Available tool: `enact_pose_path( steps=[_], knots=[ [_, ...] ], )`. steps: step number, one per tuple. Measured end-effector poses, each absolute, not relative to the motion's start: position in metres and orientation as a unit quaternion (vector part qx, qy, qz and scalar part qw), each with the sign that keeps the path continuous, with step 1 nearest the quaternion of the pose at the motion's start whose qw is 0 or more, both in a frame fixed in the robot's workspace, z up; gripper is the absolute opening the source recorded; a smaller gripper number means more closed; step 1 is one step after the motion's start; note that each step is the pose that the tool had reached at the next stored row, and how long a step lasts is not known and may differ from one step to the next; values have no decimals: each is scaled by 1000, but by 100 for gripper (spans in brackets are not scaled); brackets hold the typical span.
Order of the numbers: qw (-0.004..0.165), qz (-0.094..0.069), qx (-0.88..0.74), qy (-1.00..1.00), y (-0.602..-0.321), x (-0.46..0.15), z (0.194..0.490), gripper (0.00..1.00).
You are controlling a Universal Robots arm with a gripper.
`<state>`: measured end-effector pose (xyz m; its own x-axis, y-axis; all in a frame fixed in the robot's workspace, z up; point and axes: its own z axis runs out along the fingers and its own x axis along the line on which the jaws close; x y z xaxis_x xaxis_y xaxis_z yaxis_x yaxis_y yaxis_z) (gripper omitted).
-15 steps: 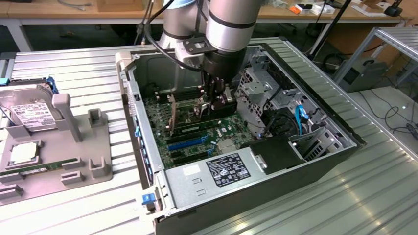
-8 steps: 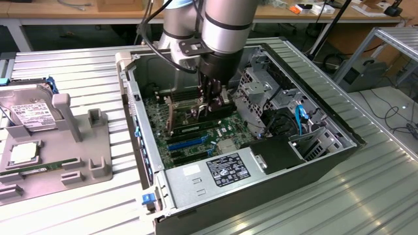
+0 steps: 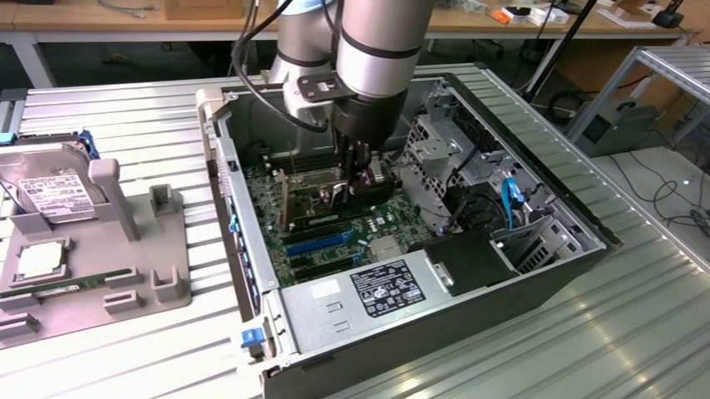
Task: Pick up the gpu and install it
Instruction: 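Insert the gpu into the slot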
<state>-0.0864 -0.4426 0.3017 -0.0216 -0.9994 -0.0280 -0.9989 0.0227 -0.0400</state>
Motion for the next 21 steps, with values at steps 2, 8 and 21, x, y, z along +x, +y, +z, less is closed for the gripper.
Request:
enact_pose_path(
  steps=[2,8,21],
  knots=[
    [24,-5,-698,715,-444,-87,301,27],
    [22,-7,-686,727,-448,-89,297,27],
    [22,-7,-686,727,-458,-109,293,27]
  ],
)
